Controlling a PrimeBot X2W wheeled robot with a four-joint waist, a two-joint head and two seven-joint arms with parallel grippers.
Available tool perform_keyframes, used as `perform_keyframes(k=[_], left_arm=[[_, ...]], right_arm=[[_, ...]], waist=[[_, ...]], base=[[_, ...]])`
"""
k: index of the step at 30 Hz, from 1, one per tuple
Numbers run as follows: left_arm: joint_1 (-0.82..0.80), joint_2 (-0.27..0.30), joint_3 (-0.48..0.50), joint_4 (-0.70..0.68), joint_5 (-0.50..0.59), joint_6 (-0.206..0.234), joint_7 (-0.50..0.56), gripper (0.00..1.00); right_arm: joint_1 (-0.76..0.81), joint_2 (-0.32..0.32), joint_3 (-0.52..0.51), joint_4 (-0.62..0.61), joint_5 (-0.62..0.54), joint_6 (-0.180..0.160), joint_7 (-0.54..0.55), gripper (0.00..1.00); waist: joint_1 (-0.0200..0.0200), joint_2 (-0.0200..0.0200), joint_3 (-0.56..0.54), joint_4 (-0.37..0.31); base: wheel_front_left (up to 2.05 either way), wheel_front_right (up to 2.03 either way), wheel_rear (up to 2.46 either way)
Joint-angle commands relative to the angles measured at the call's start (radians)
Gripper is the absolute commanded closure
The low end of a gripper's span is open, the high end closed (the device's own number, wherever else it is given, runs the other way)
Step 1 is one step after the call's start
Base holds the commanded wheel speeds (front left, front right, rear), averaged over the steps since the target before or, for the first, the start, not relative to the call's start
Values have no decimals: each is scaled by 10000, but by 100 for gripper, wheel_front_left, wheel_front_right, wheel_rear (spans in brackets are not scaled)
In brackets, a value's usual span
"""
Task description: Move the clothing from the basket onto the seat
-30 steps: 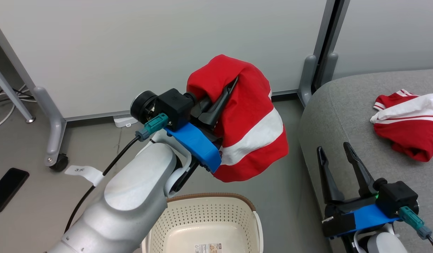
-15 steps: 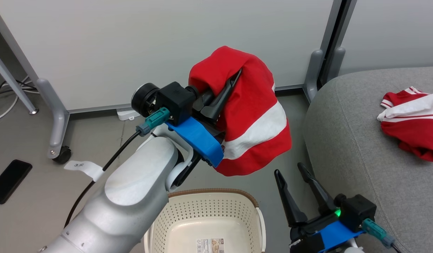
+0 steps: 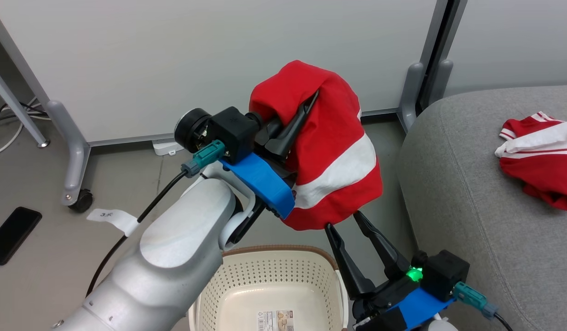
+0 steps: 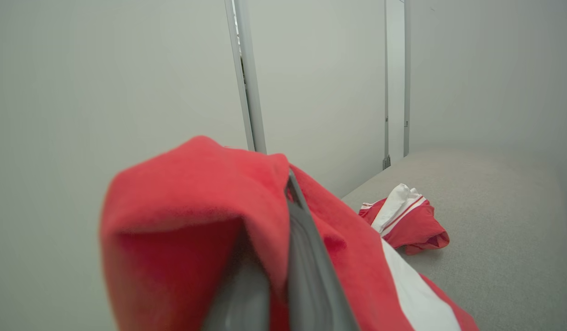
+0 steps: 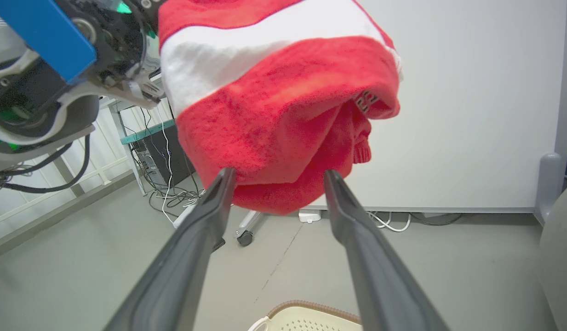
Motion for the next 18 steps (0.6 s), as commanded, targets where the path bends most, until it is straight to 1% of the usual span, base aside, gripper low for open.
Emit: perform_keyframes(k=[1, 11, 18], left_arm=[[-100, -18, -8, 4, 5, -8, -53, 100], [-17, -60, -160, 11, -50, -8, -69, 100], [52, -130, -236, -106, -20, -8, -75, 100]], right_arm=[[-203, -37, 99, -52, 141, 5, -4, 0], [-738, -26, 379, -147, 582, 5, -4, 0], [-1044, 61, -10, 12, 806, 5, -4, 0]], waist=[[0, -1, 5, 18], [0, -1, -6, 159], [0, -1, 7, 233]], base=[[0, 0, 0], [0, 0, 0], [0, 0, 0]])
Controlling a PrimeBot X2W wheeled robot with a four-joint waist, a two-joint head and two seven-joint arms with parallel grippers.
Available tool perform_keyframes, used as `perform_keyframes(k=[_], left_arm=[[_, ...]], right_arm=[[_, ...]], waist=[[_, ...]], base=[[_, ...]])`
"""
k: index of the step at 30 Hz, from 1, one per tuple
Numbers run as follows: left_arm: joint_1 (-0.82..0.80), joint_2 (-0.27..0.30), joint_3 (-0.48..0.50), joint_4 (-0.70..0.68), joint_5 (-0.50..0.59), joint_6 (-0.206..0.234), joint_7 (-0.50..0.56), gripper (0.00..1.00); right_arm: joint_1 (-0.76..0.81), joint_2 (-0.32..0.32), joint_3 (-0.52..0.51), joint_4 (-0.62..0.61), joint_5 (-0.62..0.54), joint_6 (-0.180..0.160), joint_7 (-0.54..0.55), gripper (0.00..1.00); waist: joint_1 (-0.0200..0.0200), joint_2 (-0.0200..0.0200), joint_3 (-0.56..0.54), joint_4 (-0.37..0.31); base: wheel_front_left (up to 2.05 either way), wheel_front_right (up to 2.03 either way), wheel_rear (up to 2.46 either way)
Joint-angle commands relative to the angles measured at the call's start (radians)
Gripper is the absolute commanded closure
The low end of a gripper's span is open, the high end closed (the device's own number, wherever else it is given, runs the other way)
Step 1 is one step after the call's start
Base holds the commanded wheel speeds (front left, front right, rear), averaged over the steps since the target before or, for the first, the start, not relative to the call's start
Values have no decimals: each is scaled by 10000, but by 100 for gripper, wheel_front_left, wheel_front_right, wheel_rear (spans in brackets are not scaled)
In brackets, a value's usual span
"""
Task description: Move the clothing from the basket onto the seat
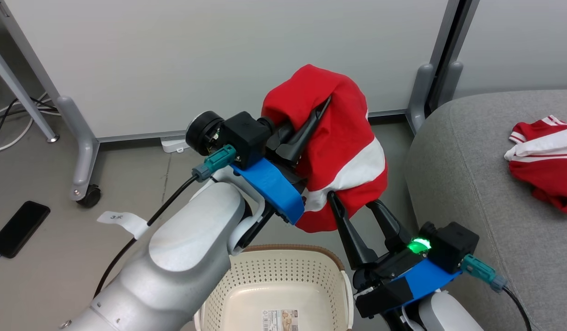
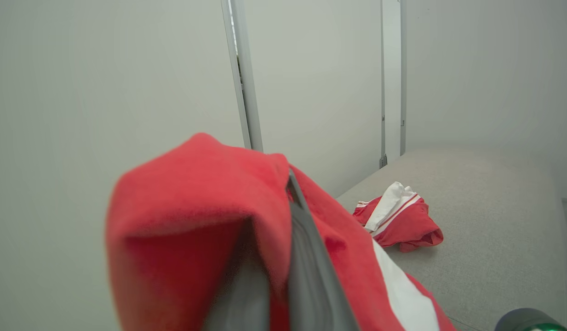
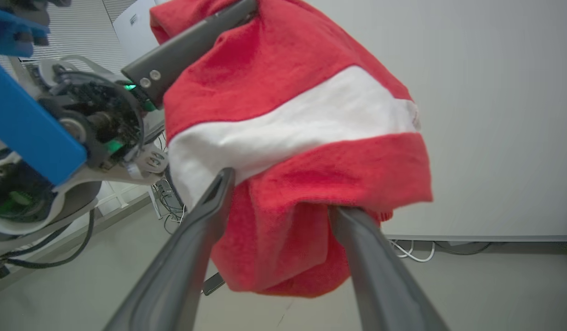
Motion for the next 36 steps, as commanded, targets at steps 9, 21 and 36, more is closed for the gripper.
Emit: perform_keyframes(k=[9, 21, 36], left_arm=[[59, -94, -38, -373, 57, -8, -55, 100], [217, 9, 40, -402, -1, 18, -58, 100], [331, 70, 31, -258, 45, 34, -60, 100]], right_arm=[[-558, 88, -222, 321, 601, 5, -4, 0], [-572, 92, -161, 327, 1112, 5, -4, 100], [-463, 92, -338, 309, 951, 5, -4, 100]], waist=[[-1, 0, 115, 210], [-1, 0, 47, 260], [-1, 0, 91, 202]], base=[[0, 0, 0], [0, 0, 0], [0, 0, 0]])
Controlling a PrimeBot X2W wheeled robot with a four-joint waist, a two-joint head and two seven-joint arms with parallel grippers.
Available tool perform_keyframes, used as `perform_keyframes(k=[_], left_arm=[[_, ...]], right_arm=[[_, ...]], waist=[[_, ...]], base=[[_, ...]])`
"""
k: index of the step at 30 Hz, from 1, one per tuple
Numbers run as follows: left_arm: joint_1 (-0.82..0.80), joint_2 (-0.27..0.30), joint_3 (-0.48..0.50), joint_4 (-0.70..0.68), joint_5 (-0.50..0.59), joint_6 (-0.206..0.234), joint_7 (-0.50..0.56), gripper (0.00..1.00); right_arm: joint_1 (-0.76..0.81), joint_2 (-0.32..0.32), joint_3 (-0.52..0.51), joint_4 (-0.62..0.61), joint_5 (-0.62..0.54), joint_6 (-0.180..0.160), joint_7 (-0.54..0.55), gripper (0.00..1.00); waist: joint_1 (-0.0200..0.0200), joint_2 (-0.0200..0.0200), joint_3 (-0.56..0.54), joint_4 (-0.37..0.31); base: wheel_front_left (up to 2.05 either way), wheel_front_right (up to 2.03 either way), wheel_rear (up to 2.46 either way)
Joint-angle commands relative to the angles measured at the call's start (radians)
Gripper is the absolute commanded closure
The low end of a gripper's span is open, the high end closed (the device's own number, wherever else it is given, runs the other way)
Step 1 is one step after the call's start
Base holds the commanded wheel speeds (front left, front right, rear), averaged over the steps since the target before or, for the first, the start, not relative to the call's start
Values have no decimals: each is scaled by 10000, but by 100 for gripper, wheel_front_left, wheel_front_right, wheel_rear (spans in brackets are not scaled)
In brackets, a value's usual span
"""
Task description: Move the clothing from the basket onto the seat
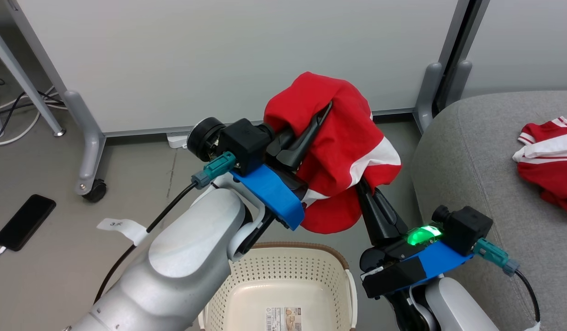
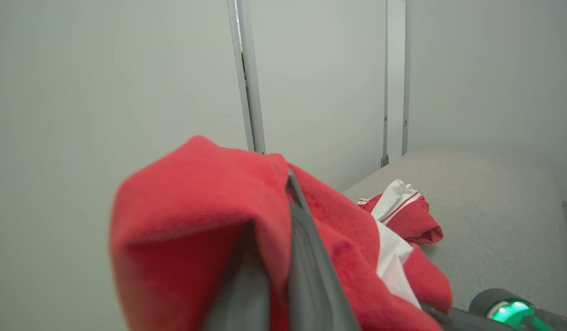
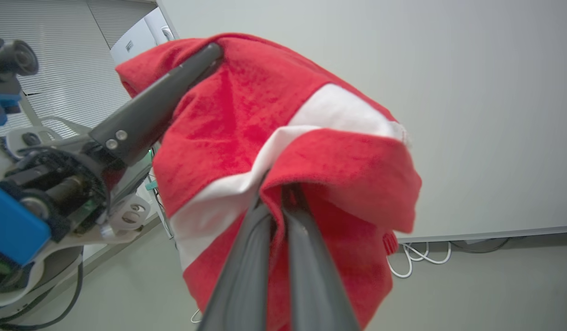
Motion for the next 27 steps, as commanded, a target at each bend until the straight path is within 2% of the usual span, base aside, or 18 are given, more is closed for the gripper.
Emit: perform_keyframes(k=[1, 2, 3, 4, 27], left_arm=[[74, 47, 70, 27, 27, 94, -48, 100], [64, 40, 129, 12, 62, 153, -49, 100], [64, 51, 125, 34, 102, 191, -49, 21], [70, 56, 113, 65, 98, 190, -49, 0], [-47, 156, 138, 234, 205, 251, -48, 0]], right_arm=[[48, 12, -53, -40, -71, 5, -4, 100], [41, 12, -70, -56, -78, 5, -4, 100], [30, 12, -89, -72, -82, 5, -4, 100], [21, 12, -107, -86, -88, 5, -4, 100], [-293, 13, -699, -303, -452, 5, -4, 100]], waist=[[0, 0, 18, 12], [0, 0, 35, 19], [0, 0, 50, 22], [0, 0, 65, 27], [0, 0, 607, -193]], base=[[0, 0, 0], [0, 0, 0], [0, 0, 0], [0, 0, 0], [0, 0, 0]])
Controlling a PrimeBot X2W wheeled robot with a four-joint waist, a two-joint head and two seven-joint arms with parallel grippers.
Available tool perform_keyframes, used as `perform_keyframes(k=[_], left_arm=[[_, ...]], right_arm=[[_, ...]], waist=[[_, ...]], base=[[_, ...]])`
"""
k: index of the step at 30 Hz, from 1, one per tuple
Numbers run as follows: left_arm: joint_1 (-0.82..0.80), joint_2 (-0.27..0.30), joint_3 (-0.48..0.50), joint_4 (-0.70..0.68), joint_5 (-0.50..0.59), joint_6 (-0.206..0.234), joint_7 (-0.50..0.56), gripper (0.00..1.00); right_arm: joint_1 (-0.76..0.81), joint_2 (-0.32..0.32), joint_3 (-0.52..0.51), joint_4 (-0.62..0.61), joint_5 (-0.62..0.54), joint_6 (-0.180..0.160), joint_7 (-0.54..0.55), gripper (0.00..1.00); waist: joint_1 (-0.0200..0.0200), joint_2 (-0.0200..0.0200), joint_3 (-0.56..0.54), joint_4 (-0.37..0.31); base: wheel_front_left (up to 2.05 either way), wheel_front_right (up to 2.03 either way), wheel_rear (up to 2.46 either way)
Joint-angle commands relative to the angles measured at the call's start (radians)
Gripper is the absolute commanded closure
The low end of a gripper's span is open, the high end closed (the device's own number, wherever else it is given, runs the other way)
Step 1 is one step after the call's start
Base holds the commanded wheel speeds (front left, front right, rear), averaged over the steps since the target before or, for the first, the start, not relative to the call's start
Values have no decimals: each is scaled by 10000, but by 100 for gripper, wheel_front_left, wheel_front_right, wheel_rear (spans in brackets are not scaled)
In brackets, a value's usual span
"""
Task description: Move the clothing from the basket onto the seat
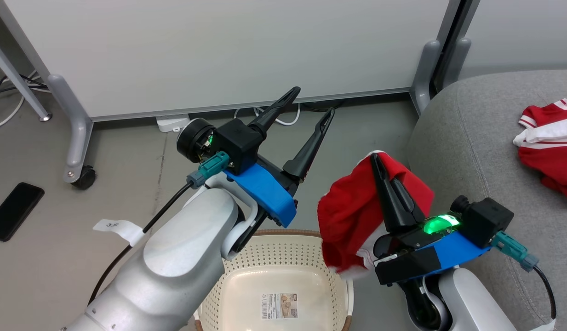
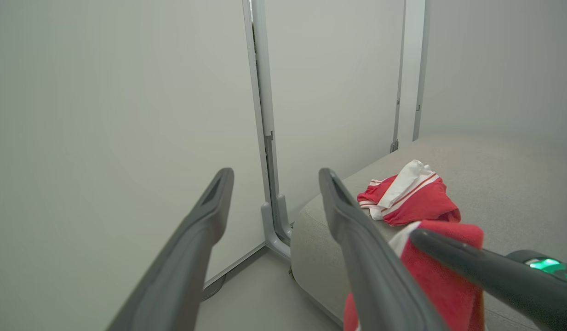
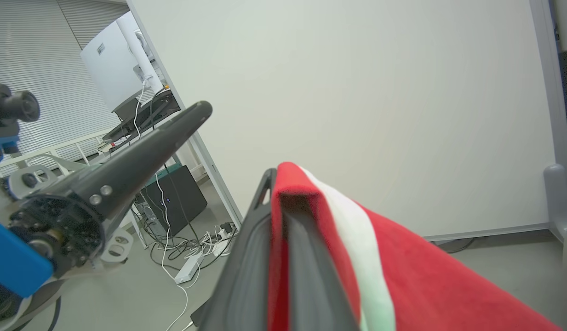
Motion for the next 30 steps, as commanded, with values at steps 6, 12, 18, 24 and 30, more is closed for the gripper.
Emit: perform_keyframes(k=[6, 12, 18, 24, 30], left_arm=[[-114, 23, 52, -37, 88, 60, -48, 0], [-170, 65, 18, -79, 183, 95, -47, 0], [-229, 107, -6, -103, 254, 101, -47, 0], [-312, 137, -136, -56, 340, 76, -48, 0], [-380, 114, -271, -38, 388, 43, -48, 0]], right_arm=[[-282, 11, -250, -89, -392, 5, -4, 100], [-416, 5, -598, -258, -897, 5, -4, 100], [-516, -84, -856, -448, -1166, 5, -4, 100], [-499, -169, -1116, -669, -1386, 5, -4, 100], [-389, -232, -1349, -852, -1499, 5, -4, 100]], waist=[[0, 0, 207, -212], [0, 0, 534, -451], [0, 0, 835, -794], [0, 0, 1116, -1410], [0, 0, 1369, -2138]], base=[[0, 0, 0], [0, 0, 0], [0, 0, 0], [0, 0, 0], [0, 0, 0]])
